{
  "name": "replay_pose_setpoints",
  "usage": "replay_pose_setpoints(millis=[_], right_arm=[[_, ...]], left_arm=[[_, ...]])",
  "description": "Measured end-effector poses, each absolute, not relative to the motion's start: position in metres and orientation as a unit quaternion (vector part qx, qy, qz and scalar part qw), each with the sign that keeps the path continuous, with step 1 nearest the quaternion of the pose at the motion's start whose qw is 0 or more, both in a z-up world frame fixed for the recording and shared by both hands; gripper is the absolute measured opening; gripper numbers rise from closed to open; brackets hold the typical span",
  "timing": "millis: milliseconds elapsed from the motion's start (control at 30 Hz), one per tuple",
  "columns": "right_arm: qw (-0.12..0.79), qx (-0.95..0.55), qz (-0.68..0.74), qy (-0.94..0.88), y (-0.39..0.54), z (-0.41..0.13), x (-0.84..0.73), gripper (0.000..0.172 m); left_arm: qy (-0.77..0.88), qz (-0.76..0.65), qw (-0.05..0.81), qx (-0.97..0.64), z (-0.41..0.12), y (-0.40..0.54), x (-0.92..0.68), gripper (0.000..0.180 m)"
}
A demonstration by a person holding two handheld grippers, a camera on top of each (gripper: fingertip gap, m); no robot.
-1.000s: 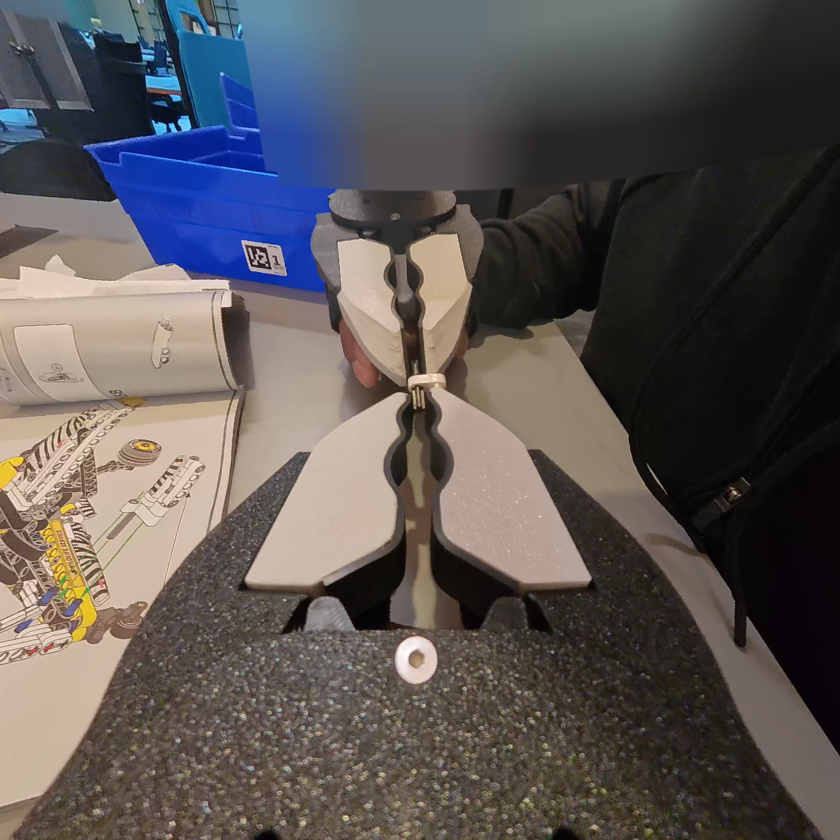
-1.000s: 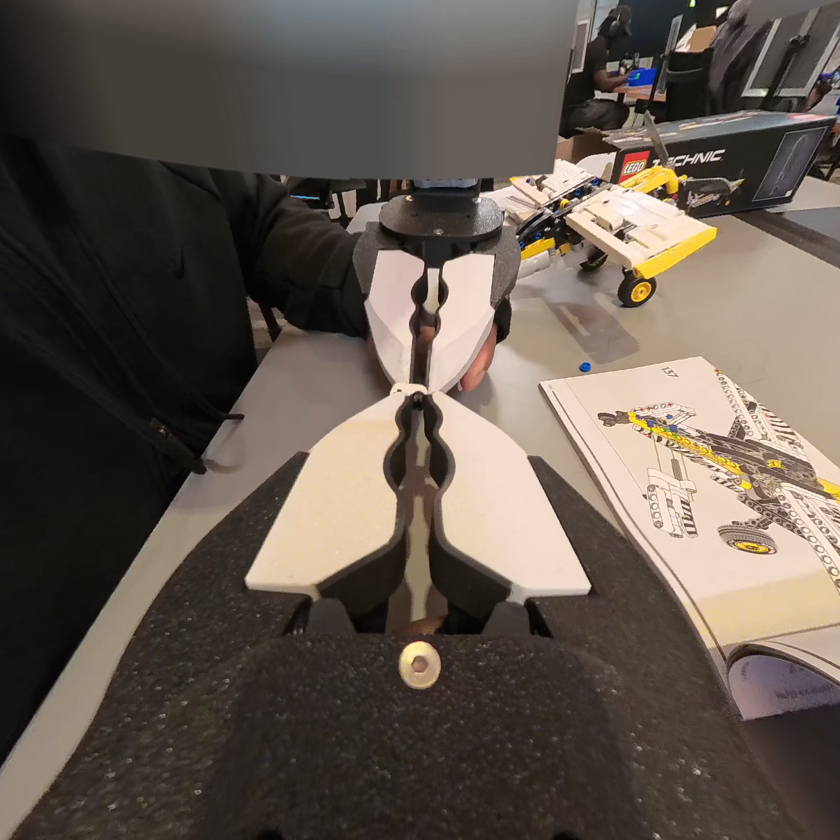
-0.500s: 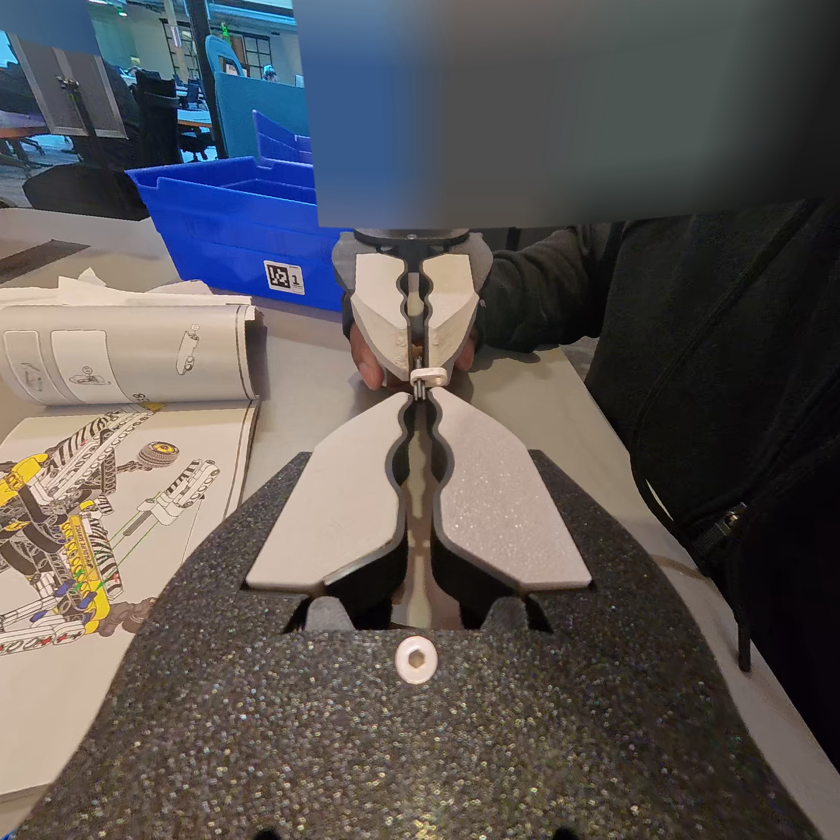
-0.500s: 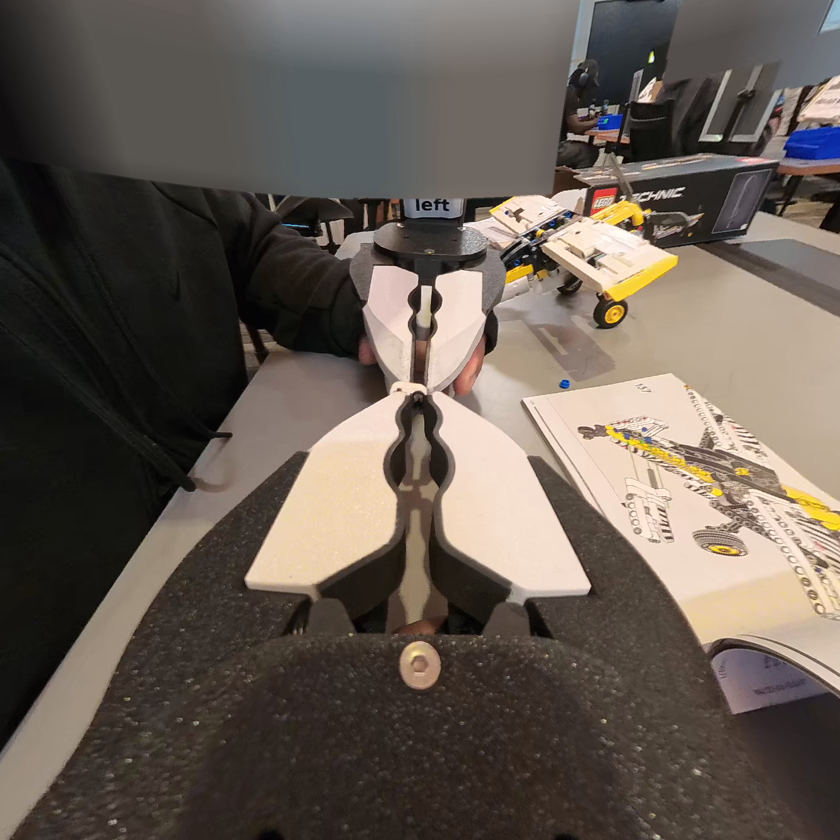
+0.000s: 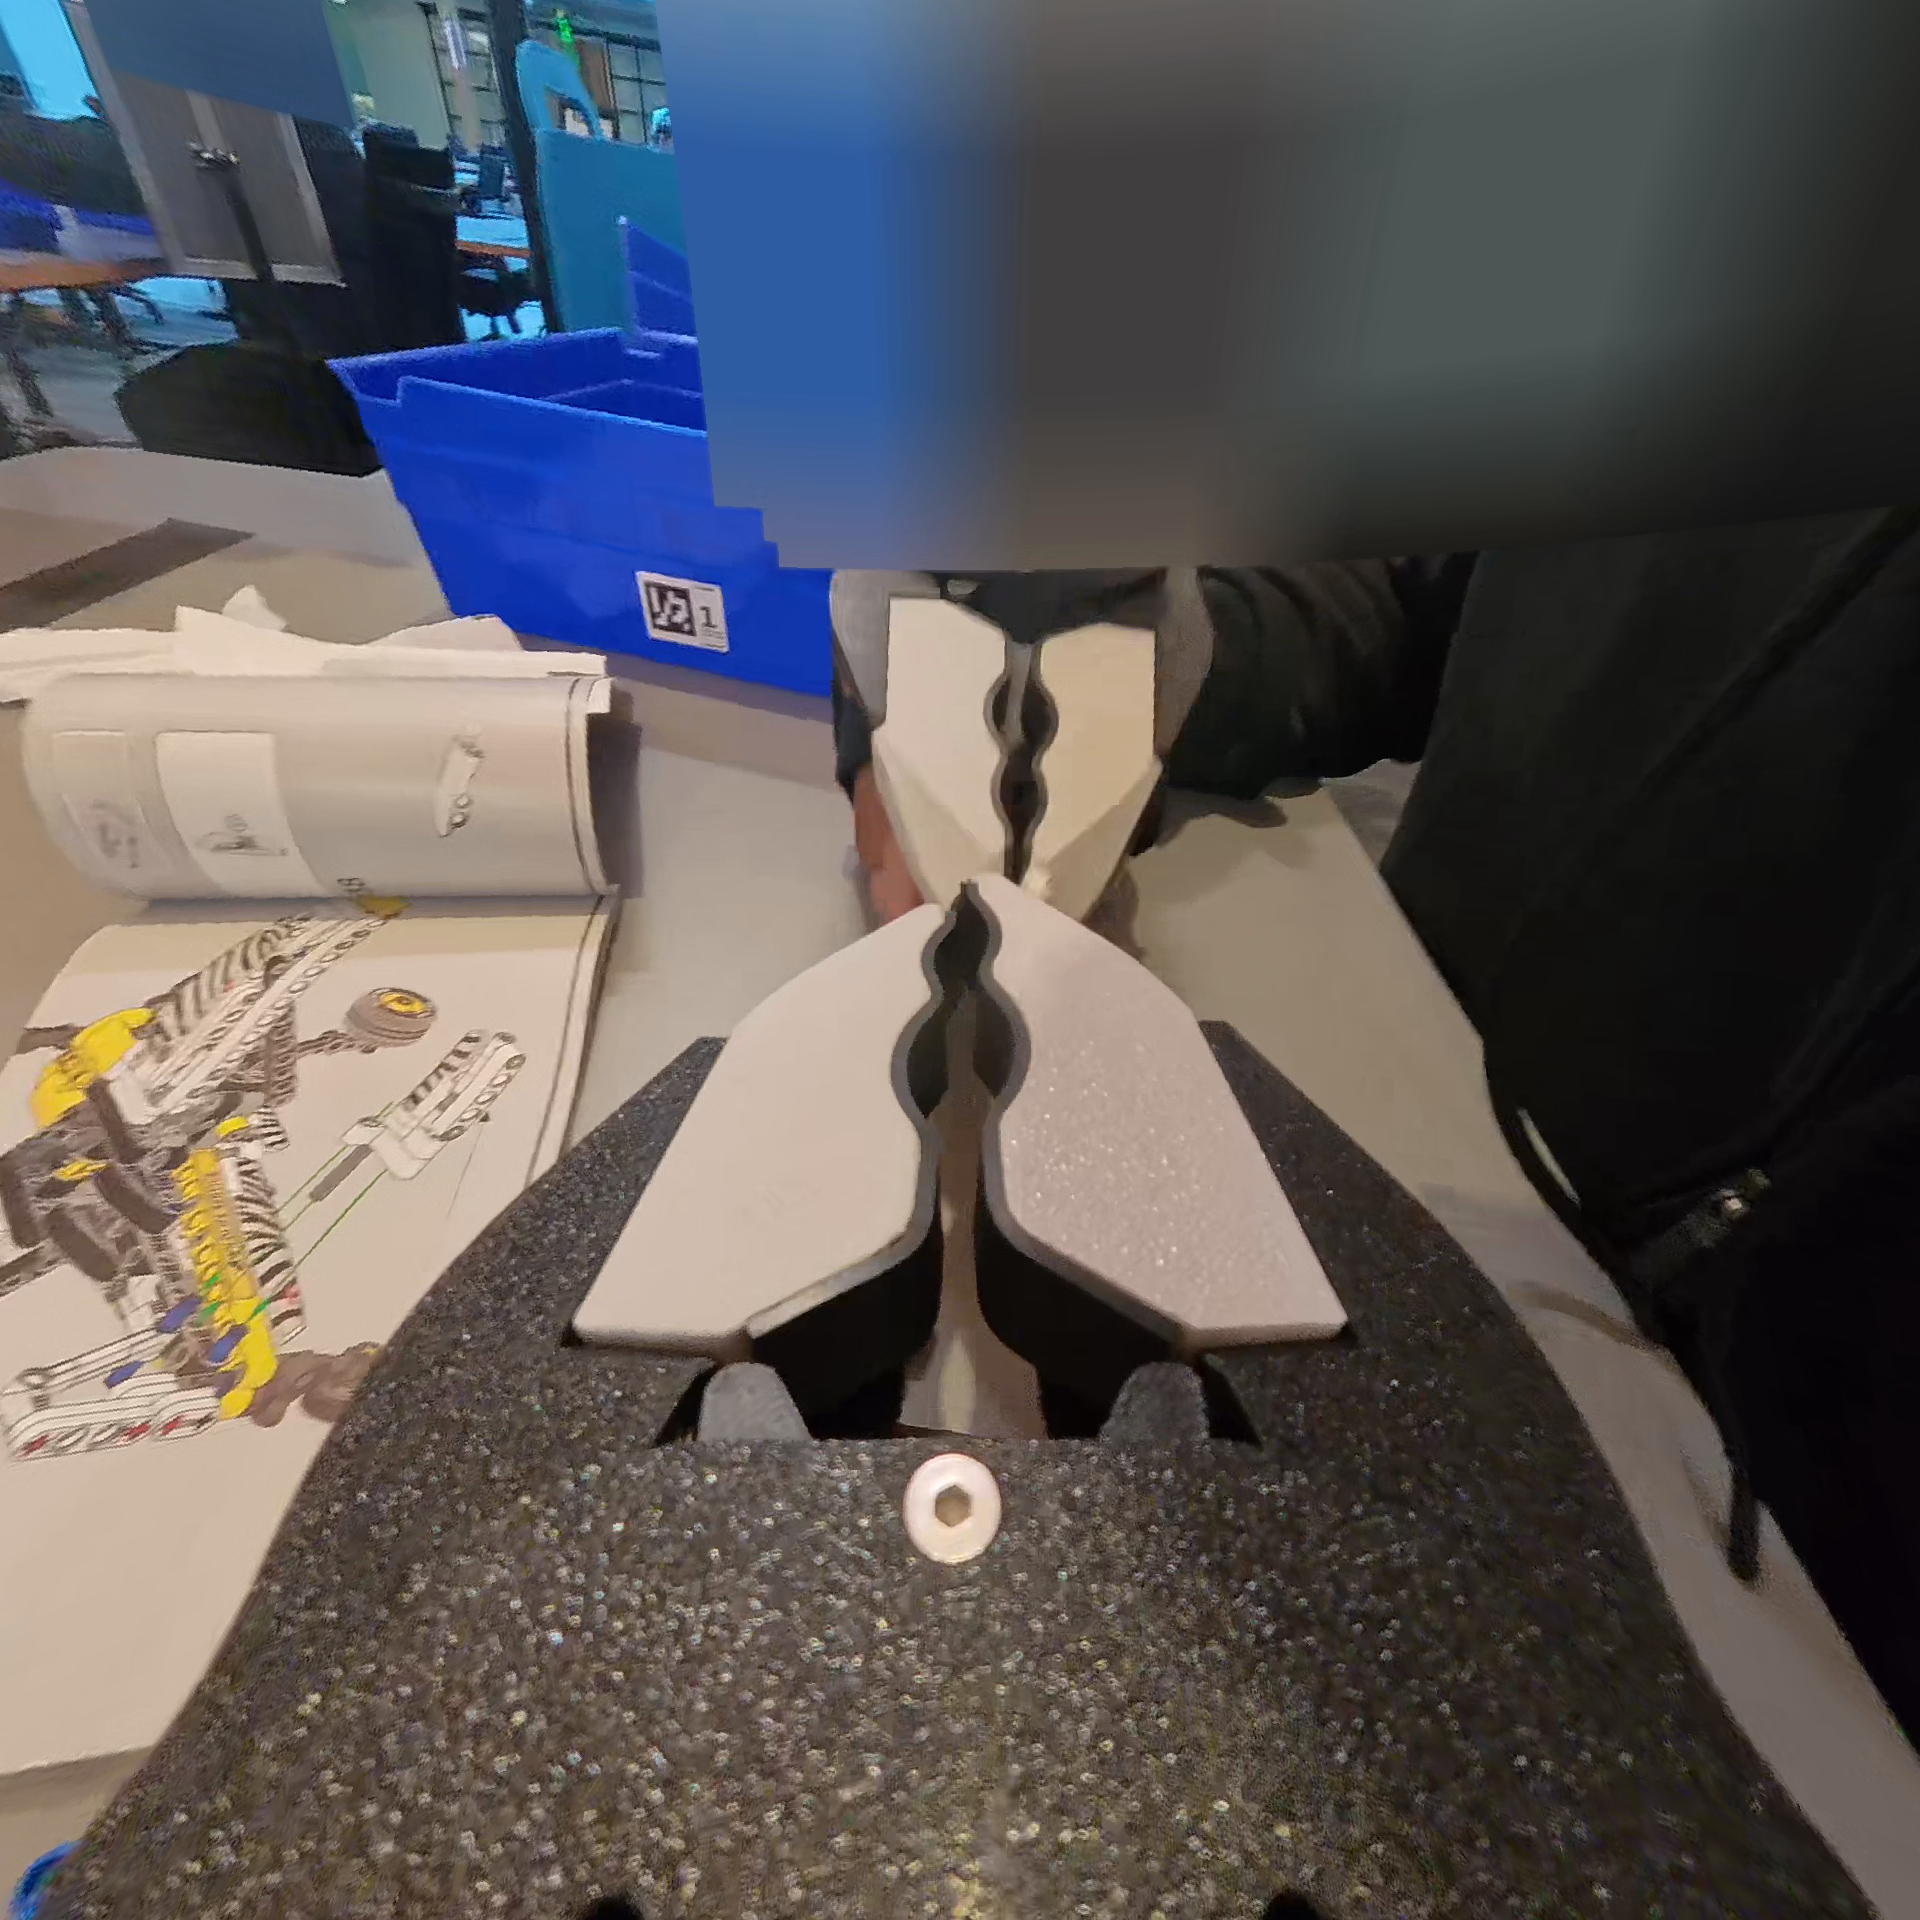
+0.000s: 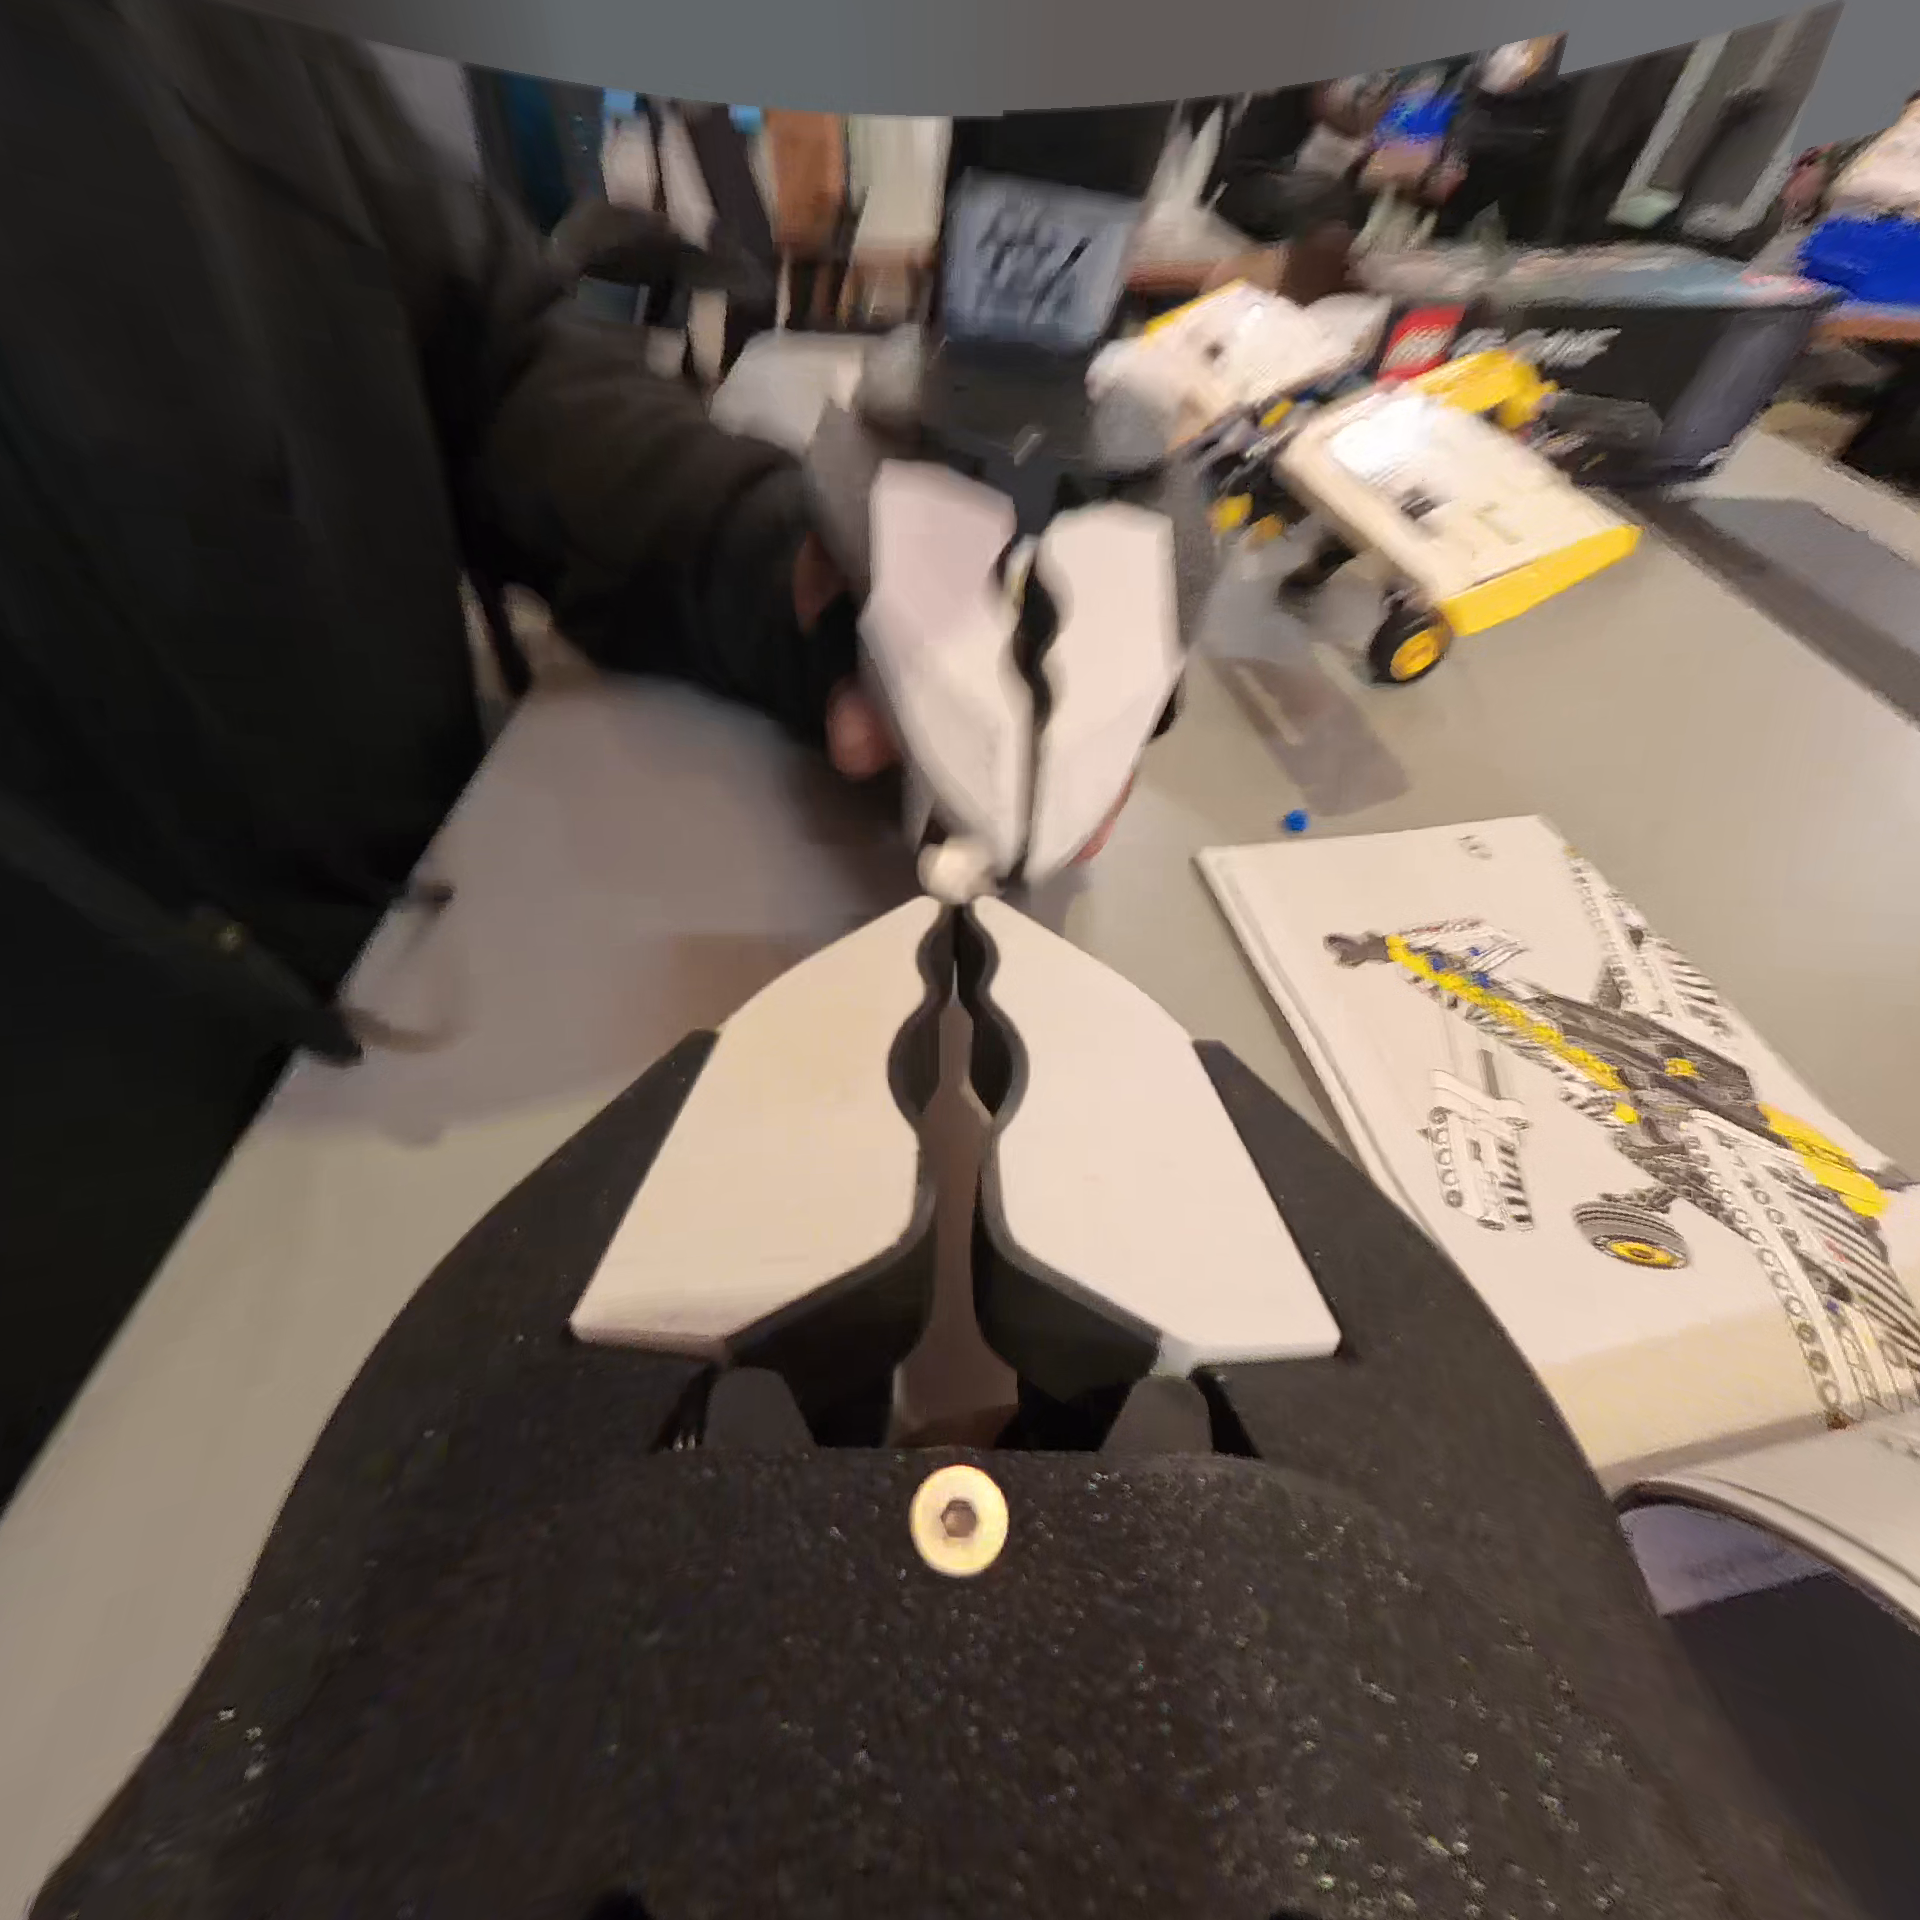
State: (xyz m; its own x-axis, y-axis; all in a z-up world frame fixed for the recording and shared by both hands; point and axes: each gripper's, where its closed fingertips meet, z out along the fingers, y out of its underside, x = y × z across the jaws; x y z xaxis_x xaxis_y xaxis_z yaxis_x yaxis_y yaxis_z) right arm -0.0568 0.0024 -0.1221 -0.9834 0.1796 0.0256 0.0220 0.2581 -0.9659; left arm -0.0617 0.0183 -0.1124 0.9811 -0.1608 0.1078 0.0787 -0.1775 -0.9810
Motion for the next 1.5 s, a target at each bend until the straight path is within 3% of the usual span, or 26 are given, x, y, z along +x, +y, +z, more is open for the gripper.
replay_pose_setpoints(millis=[567, 1100, 1500], right_arm=[[0.063, -0.120, 0.603, -0.786, 0.010, -0.123, -0.073, 0.000], [0.058, -0.153, 0.554, -0.816, 0.015, -0.139, -0.078, 0.002], [0.091, -0.120, 0.494, -0.856, -0.005, -0.155, -0.070, 0.018]], left_arm=[[0.015, -0.044, 0.639, -0.768, -0.115, 0.020, -0.071, 0.000], [0.019, 0.045, 0.582, -0.812, -0.131, 0.022, -0.082, 0.006], [-0.076, 0.106, 0.625, -0.769, -0.085, 0.000, -0.119, 0.014]])
